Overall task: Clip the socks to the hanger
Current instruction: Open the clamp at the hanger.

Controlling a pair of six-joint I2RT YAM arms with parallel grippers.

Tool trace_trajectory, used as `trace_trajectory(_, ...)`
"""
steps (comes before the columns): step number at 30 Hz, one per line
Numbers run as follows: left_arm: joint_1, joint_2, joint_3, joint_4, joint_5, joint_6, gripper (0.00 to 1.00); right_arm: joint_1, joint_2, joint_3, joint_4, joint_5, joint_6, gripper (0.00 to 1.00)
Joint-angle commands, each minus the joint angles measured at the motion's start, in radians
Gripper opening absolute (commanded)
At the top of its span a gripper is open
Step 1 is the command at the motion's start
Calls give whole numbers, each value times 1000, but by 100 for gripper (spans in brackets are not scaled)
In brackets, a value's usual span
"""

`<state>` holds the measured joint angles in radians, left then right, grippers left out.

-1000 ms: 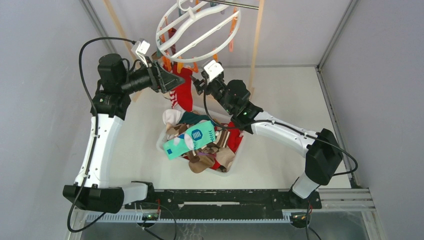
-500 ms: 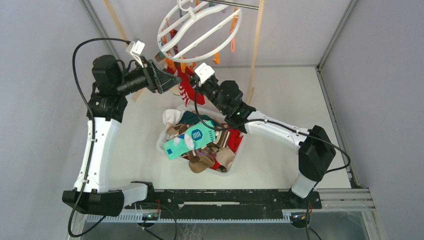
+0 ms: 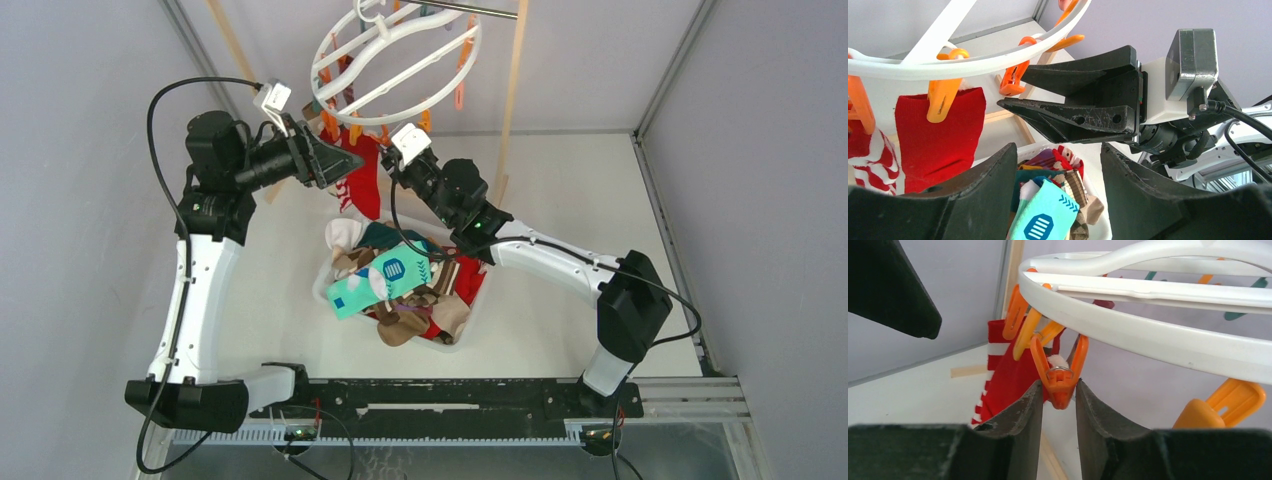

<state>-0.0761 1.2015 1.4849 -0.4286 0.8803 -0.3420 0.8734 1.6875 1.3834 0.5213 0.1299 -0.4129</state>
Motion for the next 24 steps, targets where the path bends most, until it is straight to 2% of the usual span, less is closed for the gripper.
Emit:
trace_trajectory(1, 9, -20, -17, 37, 31, -14, 65, -3, -28, 46, 17, -51, 39, 32)
trace_trajectory(5, 10, -16, -24, 51, 34, -14, 65, -6, -48, 43, -18, -98, 57, 23)
trace_trajectory(11, 9, -8, -22, 64, 44, -28, 65, -27, -59, 34, -32, -118, 83, 20)
trace_trajectory(15, 12, -11, -36, 76, 42, -14, 65, -43, -74, 34, -46, -194, 130, 17)
trace_trajectory(20, 13, 8, -38, 118, 55, -20, 65, -83, -115, 46, -112, -363, 298, 13)
trace_trajectory(24, 12, 41, -29, 195, 109, -97, 66, -125, -137, 51, -141, -517, 475, 12)
